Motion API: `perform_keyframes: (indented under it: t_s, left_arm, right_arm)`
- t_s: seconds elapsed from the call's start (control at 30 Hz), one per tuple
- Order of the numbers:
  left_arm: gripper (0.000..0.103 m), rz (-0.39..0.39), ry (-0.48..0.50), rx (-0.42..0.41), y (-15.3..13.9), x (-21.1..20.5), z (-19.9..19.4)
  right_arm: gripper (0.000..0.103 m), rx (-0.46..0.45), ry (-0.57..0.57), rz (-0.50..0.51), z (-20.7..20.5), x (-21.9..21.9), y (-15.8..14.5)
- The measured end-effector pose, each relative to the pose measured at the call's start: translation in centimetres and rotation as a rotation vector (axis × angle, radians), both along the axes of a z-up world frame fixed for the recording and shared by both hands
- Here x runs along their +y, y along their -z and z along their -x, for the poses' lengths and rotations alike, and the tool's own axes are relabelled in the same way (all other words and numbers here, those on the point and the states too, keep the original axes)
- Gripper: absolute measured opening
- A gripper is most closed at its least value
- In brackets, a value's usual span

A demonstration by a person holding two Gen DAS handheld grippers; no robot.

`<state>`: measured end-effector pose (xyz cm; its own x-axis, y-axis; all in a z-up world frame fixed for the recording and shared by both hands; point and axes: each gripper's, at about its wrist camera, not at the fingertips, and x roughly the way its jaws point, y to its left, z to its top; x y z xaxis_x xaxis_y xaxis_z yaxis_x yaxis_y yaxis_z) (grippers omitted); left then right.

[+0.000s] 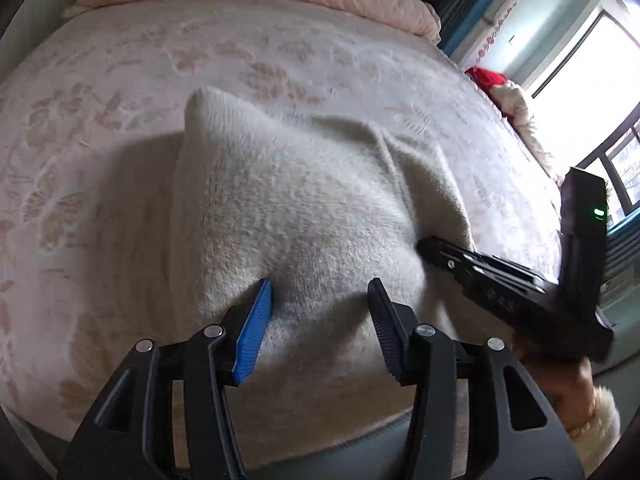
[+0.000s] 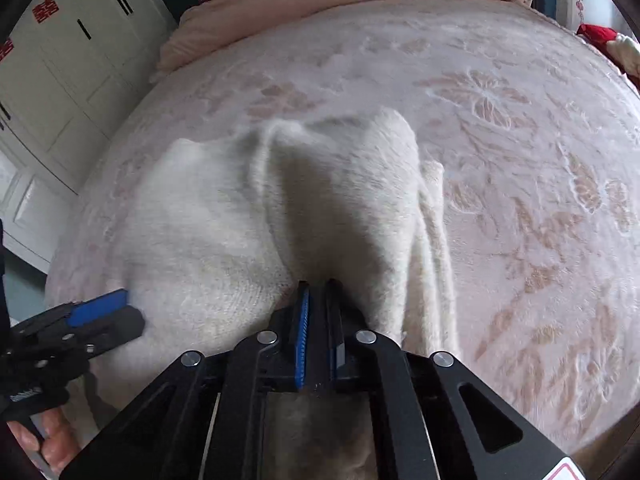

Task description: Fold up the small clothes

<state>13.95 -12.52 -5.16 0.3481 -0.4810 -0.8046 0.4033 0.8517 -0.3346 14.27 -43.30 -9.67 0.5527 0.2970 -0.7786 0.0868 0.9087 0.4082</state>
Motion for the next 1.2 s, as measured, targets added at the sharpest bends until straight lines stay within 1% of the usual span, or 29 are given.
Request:
perform_keyframes:
  t_s: [0.03,0.07,0.1,0.13,0.17,0.2,0.23,0.27,0.3,0.37,0.4,0.47,0.53,0.57,0.6,0.63,0.67,0.7,0.73,0.77,0.8,0.83,0.87,0.9,0.93,1.03,1.1,1.13,1.2]
  left_arm:
    - [0.048,-0.039,0.020,-0.038,0.3,-0.7,0.2]
    - [0.051,-0.076,0.037,-0.065,0.2,-1.3,0.6]
    - [0.055,-0.097,0.051,-0.079,0.1,-1.7,0.9]
    - [0.063,-0.098,0.059,-0.078,0.1,-1.9,1.0]
    - [0.068,-0.099,0.067,-0.081,0.2,-2.1,1.2]
    - [0.069,-0.104,0.072,-0.088,0.2,-2.2,1.2]
    - [0.071,-0.123,0.079,-0.102,0.3,-2.6,1.4]
    - [0.075,-0.134,0.086,-0.113,0.3,-2.7,1.7]
    - [0.075,-0.142,0.092,-0.121,0.2,-2.9,1.8]
    - [0.075,-0.155,0.099,-0.129,-0.3,-3.0,2.0]
    - [0.075,-0.141,0.097,-0.140,-1.1,-2.5,2.4]
    - [0.075,-0.099,0.095,-0.146,-2.6,-1.3,3.5]
    - [0.075,-0.042,0.093,-0.138,-3.9,0.6,4.9]
    - [0.075,-0.029,0.093,-0.134,-4.0,1.2,5.5]
    - [0.075,-0.035,0.088,-0.128,-3.7,1.7,5.9]
    - [0.075,-0.056,0.081,-0.113,-2.9,2.1,6.2]
    - [0.075,-0.067,0.073,-0.099,-2.2,2.4,6.3]
    - [0.075,-0.084,0.057,-0.070,-1.0,2.8,6.2]
    - [0.075,-0.105,0.034,-0.031,0.3,3.2,5.9]
    - [0.073,-0.118,0.016,0.000,1.4,3.5,5.5]
    - [0.073,-0.125,0.001,0.043,2.5,3.9,5.1]
    - [0.073,-0.119,-0.020,0.096,3.6,4.3,4.6]
    - [0.073,-0.107,-0.032,0.124,4.2,4.7,4.3]
    - [0.073,-0.089,-0.040,0.122,4.4,5.1,4.2]
    - [0.073,-0.096,-0.036,0.108,4.2,5.1,4.4]
    - [0.071,-0.137,0.003,0.030,2.4,4.7,5.6]
    - [0.071,-0.112,0.022,-0.012,0.2,4.8,6.7]
    - [0.072,-0.079,0.030,-0.036,-1.3,5.0,7.2]
    - [0.072,-0.040,0.044,-0.105,-3.9,4.7,7.7]
  right_arm:
    - [0.000,0.020,0.028,-0.061,0.0,-0.8,-0.2]
    - [0.000,0.027,0.059,-0.070,0.2,-1.1,-1.0]
    - [0.000,0.002,0.073,-0.050,0.8,-0.9,-2.4]
    - [0.000,-0.025,0.066,-0.041,1.2,-0.4,-3.4]
    - [0.000,-0.038,0.058,-0.037,1.6,0.0,-3.9]
    - [0.000,-0.035,0.054,-0.027,1.7,0.3,-3.9]
    - [0.000,0.000,0.051,0.013,1.5,0.5,-2.8]
    - [0.000,0.057,0.052,0.084,1.0,0.5,-1.0]
    - [0.000,0.059,0.048,0.090,1.1,0.4,-0.1]
    - [0.000,0.034,0.089,0.028,2.6,-0.1,-1.5]
    - [0.000,0.021,0.101,0.024,3.4,0.0,-2.6]
    - [0.010,-0.041,0.103,0.035,5.8,0.3,-5.1]
    - [0.013,-0.043,0.102,0.063,8.3,0.4,-6.1]
    - [0.019,-0.039,0.110,0.079,9.2,0.3,-6.1]
    - [0.023,-0.026,0.116,0.093,9.9,0.2,-5.6]
    - [0.033,0.001,0.120,0.095,10.5,0.0,-4.7]
    - [0.036,0.020,0.125,0.073,10.7,-0.3,-3.7]
    - [0.035,0.036,0.127,0.036,10.5,-0.6,-2.7]
    - [0.019,0.048,0.124,-0.012,10.5,-0.9,-1.5]
    - [0.008,0.062,0.131,-0.014,10.5,-1.0,-0.6]
    - [0.007,0.074,0.141,0.036,10.6,-1.0,0.1]
    - [0.006,0.080,0.136,0.060,10.7,-1.0,0.6]
    - [0.006,0.085,0.138,0.040,10.8,-1.2,1.2]
    - [0.006,0.089,0.151,-0.006,11.0,-1.6,1.5]
    - [0.006,0.090,0.156,-0.022,11.0,-1.8,1.3]
    - [0.010,0.048,0.174,-0.022,11.7,-1.9,-1.5]
    - [0.010,-0.011,0.183,-0.007,12.2,-1.3,-4.4]
    - [0.010,-0.045,0.179,-0.001,12.2,-1.1,-5.7]
    - [0.010,-0.079,0.150,-0.003,11.6,-0.6,-7.4]
